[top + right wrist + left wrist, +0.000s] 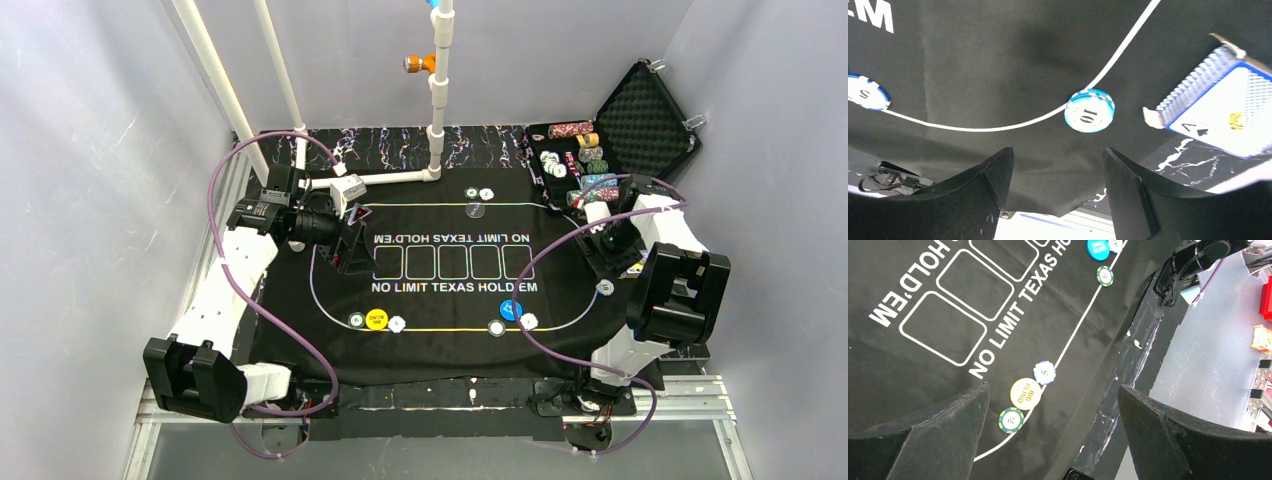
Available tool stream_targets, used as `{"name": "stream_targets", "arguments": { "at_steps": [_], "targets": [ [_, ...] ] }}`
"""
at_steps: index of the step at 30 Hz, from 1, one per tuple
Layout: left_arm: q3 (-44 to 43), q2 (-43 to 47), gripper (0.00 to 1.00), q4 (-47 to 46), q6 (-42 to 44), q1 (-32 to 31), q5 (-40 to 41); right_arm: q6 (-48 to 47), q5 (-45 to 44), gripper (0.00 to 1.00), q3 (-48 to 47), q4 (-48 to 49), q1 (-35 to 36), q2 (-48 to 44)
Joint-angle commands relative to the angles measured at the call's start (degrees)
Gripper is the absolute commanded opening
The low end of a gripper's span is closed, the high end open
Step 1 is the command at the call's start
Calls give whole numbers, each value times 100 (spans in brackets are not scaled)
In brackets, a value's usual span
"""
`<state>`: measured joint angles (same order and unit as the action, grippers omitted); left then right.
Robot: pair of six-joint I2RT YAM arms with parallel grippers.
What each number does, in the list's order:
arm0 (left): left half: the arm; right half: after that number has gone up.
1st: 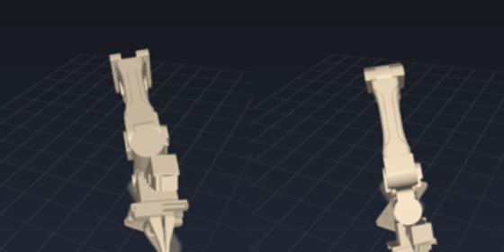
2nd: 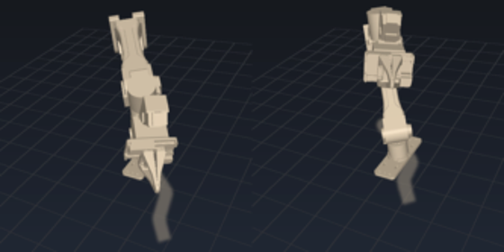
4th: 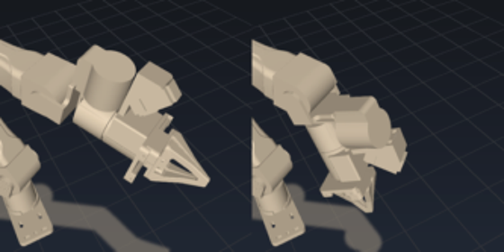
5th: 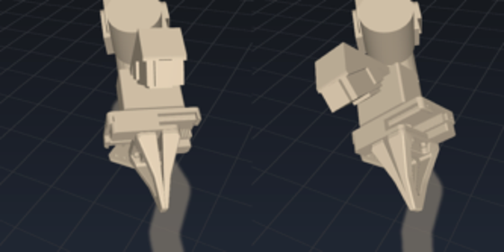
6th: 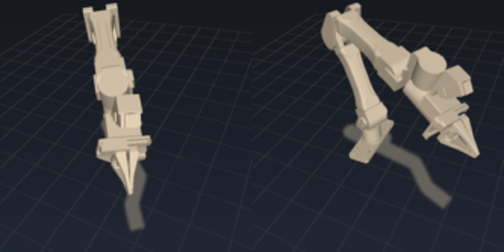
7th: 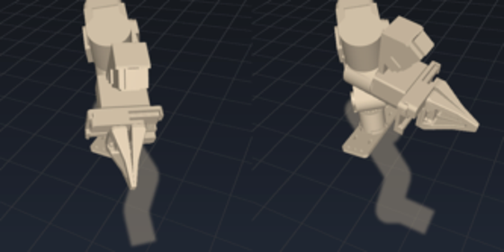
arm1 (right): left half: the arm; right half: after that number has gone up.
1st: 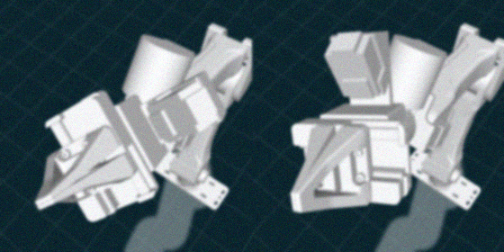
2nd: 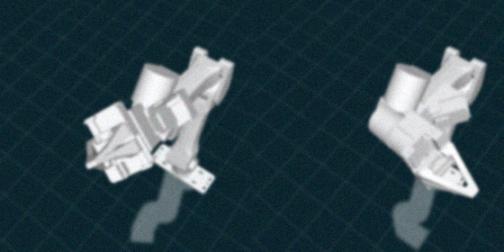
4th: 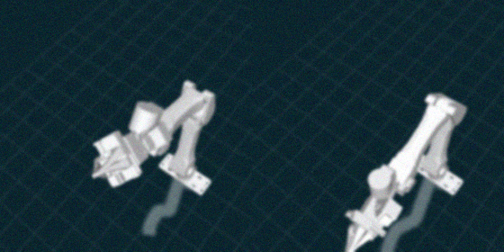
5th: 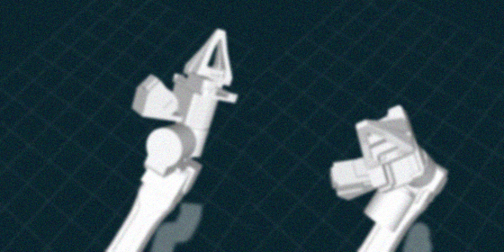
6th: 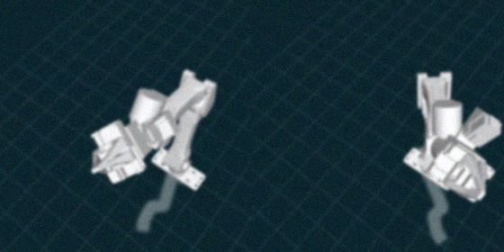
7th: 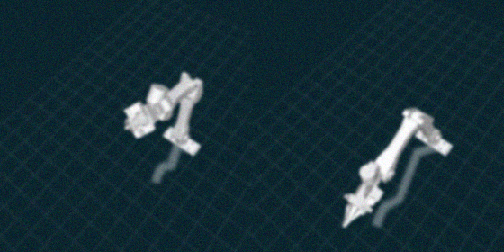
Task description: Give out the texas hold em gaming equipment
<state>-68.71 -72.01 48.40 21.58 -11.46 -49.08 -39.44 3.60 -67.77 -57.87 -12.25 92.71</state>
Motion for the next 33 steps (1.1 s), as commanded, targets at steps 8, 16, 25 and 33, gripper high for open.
{"name": "stream_targets", "arguments": {
  "at_steps": [8,16,25,33],
  "targets": [
    [196,46,99,21,-128,-20,-244,20,-147,77,432,562,-233,392],
    [176,55,99,13,-159,-23,-251,-32,-141,78,429,726,-410,629],
    [152,22,99,4,-180,-22,-247,-35,-111,73,432,840,-418,794],
    [150,0,99,3,-207,-23,-268,2,-96,66,342,916,-418,901]
  ]
}}
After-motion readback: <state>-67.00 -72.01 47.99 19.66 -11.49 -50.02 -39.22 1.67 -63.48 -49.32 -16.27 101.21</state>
